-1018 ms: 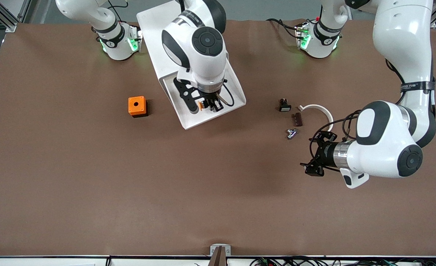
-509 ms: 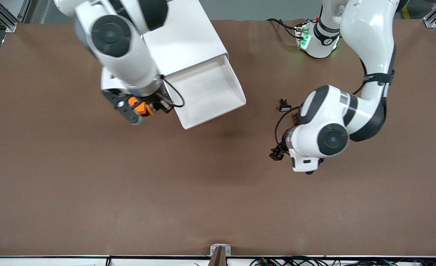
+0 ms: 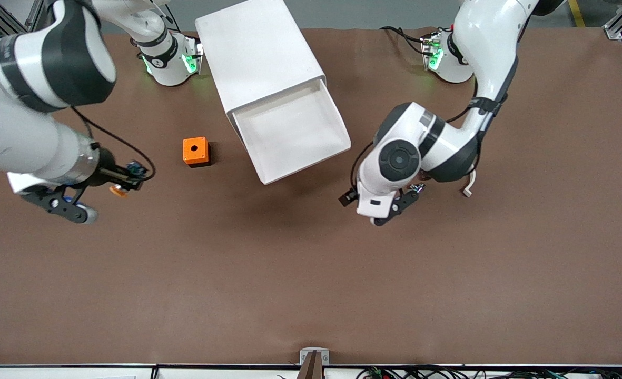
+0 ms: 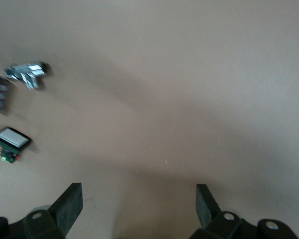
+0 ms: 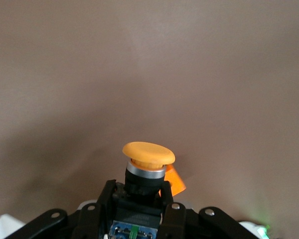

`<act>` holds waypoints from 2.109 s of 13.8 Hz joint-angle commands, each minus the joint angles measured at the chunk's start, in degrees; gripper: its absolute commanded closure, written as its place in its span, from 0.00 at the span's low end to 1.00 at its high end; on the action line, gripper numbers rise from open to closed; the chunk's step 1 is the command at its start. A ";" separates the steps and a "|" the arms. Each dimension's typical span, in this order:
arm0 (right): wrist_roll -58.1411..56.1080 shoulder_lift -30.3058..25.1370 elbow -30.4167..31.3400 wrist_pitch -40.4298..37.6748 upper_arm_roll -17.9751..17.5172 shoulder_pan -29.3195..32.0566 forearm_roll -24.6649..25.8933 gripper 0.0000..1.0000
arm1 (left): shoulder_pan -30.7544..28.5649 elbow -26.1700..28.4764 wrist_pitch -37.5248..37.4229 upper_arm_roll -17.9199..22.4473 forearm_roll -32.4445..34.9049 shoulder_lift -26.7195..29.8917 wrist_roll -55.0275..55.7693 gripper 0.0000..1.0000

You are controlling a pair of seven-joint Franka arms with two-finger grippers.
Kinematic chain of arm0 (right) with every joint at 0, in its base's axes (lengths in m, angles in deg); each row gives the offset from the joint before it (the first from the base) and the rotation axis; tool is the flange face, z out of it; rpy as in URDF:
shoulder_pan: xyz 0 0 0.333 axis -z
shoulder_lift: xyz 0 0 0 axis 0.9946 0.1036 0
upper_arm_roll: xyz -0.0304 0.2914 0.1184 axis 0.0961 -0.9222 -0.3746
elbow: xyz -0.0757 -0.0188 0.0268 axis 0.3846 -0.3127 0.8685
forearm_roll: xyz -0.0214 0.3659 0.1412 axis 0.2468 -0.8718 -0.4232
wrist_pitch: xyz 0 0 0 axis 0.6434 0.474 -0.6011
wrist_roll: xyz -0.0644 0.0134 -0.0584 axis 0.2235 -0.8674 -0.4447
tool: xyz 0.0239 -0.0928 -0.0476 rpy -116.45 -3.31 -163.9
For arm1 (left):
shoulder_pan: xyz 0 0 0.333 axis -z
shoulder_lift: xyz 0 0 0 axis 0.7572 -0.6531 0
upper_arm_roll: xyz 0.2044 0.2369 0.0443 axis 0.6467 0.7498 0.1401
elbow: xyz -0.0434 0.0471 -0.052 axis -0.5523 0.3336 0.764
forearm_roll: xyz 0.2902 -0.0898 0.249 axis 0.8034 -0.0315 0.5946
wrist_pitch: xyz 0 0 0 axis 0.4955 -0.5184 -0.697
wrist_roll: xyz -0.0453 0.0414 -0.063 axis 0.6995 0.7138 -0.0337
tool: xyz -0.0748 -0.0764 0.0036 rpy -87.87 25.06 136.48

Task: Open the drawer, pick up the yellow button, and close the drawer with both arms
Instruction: 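Push the drawer shut with the left gripper while the right gripper carries the button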

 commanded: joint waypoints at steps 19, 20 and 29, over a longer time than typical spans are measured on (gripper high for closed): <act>-39.48 9.11 33.12 46.78 -1.20 18.94 9.75 0.76 | 16.88 7.98 2.75 -5.33 1.50 3.25 2.12 0.00; -39.83 10.17 33.12 47.92 -1.20 19.38 9.75 0.76 | 17.41 7.98 2.75 -5.33 1.50 3.16 2.30 0.00; -42.47 13.96 33.30 54.70 -1.29 21.14 9.66 0.74 | 20.32 8.94 2.75 -5.34 1.50 2.37 2.66 0.00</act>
